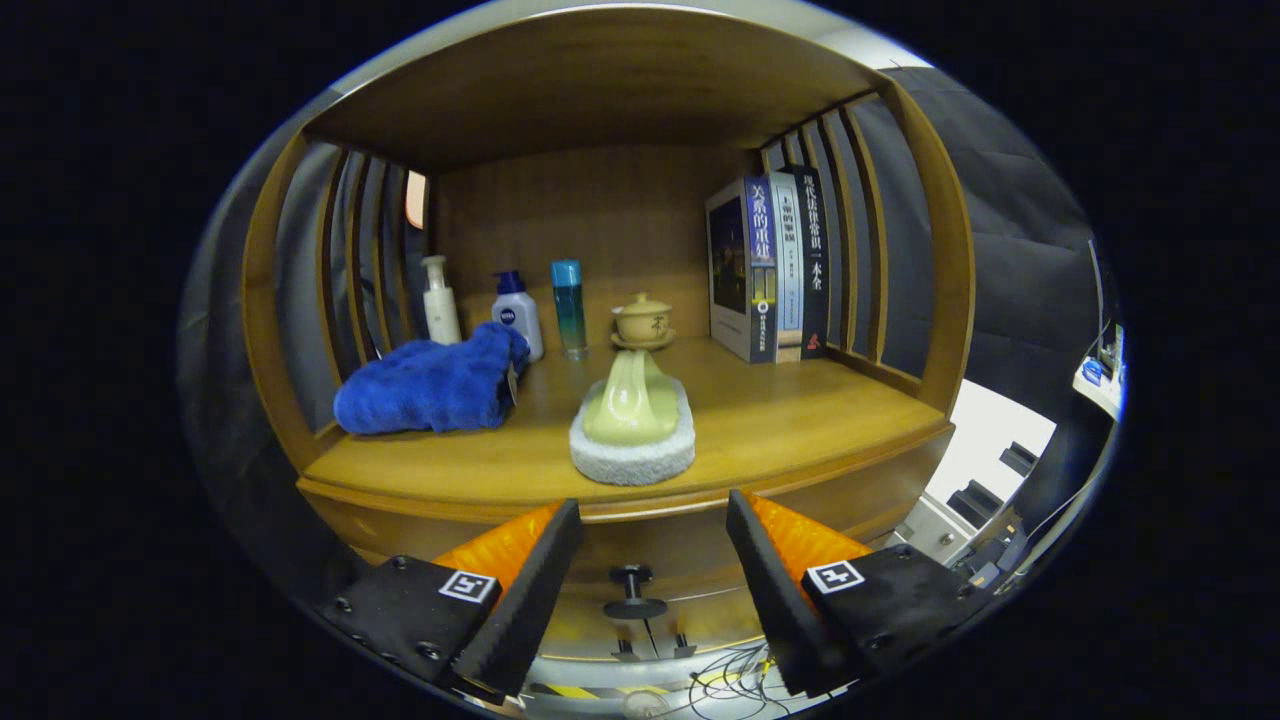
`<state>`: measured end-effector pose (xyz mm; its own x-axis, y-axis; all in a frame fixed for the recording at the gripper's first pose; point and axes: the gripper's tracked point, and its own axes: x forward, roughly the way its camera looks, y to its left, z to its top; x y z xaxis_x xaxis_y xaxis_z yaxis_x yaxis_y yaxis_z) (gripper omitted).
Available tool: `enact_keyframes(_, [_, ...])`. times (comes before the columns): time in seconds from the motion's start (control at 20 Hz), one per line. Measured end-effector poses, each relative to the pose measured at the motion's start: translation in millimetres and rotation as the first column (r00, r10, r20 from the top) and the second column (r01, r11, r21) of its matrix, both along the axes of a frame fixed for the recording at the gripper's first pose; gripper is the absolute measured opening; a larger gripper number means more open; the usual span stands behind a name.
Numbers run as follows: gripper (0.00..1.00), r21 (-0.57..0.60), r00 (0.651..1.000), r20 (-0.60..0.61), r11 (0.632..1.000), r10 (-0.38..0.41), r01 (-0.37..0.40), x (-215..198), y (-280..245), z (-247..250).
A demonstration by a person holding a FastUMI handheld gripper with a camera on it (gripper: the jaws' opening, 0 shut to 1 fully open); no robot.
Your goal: Pull open the drawer, take out the items inside it, and place them on the countertop above the cabinet.
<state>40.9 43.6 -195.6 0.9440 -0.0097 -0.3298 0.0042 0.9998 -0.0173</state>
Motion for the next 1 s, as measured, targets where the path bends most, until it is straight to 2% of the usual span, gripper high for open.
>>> enact_keyframes(0.35, [0.97, -0.075, 0.993, 0.113, 0.997, 0.045, -0.036, -41.4, 8.7, 109.9])
enact_keyframes(0.65, [0.97, -0.034, 0.979, 0.195, 0.998, 0.059, -0.054, -86.1, 12.7, 197.3])
enact_keyframes(1.0, [0.97, -0.046, 0.955, 0.288, 0.997, 0.072, -0.061, -119.8, 15.9, 256.0])
